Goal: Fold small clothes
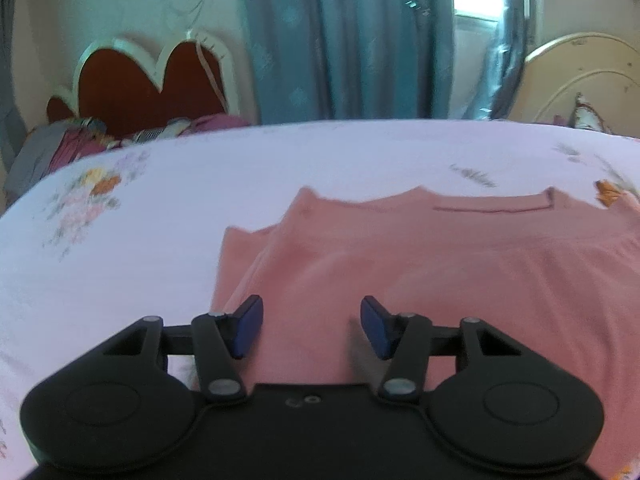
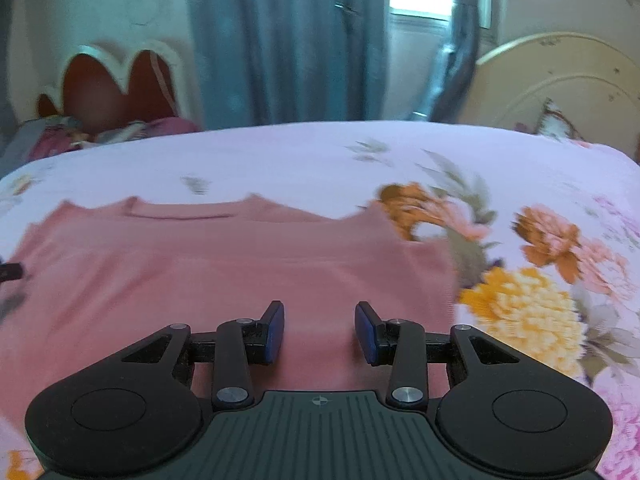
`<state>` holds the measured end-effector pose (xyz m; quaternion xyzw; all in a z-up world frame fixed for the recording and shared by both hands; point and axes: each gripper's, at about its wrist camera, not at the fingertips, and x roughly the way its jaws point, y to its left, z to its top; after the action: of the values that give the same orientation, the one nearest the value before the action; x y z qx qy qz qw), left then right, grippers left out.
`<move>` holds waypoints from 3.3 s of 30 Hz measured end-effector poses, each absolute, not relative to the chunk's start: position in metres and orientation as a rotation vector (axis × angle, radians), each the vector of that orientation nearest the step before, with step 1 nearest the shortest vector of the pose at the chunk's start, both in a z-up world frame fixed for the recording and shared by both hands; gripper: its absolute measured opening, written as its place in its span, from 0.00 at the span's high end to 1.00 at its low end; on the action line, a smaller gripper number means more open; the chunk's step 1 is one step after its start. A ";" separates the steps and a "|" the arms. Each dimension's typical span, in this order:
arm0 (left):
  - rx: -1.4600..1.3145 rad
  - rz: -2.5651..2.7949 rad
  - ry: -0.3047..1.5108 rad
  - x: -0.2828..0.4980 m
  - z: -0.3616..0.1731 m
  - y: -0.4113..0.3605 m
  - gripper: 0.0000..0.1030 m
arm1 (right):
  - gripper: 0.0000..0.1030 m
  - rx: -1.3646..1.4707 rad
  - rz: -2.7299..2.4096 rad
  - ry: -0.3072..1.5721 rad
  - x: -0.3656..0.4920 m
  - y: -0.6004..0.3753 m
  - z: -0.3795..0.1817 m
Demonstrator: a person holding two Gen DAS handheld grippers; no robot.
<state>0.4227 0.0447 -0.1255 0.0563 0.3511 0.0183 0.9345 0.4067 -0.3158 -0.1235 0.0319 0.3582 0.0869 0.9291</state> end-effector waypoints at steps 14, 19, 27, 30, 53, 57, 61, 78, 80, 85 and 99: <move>0.160 0.031 0.776 0.386 -0.152 0.038 0.40 | 0.62 0.018 0.181 0.793 0.376 -0.309 -0.146; 0.138 0.059 0.784 0.378 -0.151 0.056 0.37 | 0.62 0.036 0.110 0.801 0.359 -0.340 -0.152; 0.145 0.062 0.777 0.369 -0.152 0.065 0.37 | 0.62 0.009 0.039 0.792 0.343 -0.347 -0.153; 0.148 0.067 0.776 0.374 -0.154 0.065 0.34 | 0.62 0.004 0.023 0.788 0.340 -0.343 -0.158; 0.100 0.005 0.844 0.358 -0.128 0.092 0.25 | 0.62 0.062 0.130 0.819 0.337 -0.265 -0.117; 0.044 -0.002 0.867 0.350 -0.123 0.100 0.24 | 0.62 0.123 0.184 0.828 0.338 -0.244 -0.114; -0.015 0.000 0.903 0.343 -0.122 0.106 0.22 | 0.62 0.117 0.228 0.834 0.340 -0.221 -0.114; -0.587 -0.054 0.951 0.321 -0.151 0.138 0.13 | 0.62 0.126 0.284 0.819 0.352 -0.188 -0.114; -0.646 -0.067 0.910 0.329 -0.156 0.139 0.13 | 0.62 0.128 0.281 0.813 0.357 -0.186 -0.114; -0.762 -0.097 0.798 0.355 -0.169 0.138 0.16 | 0.62 0.088 0.272 0.778 0.372 -0.179 -0.112; -0.902 -0.035 0.678 0.394 -0.198 0.149 0.86 | 0.62 -0.073 0.221 0.771 0.412 -0.153 -0.154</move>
<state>0.3941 0.1491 -0.1978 -0.4275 0.3211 -0.0165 0.8449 0.4121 -0.1530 -0.1542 -0.0353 0.3753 0.1074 0.9200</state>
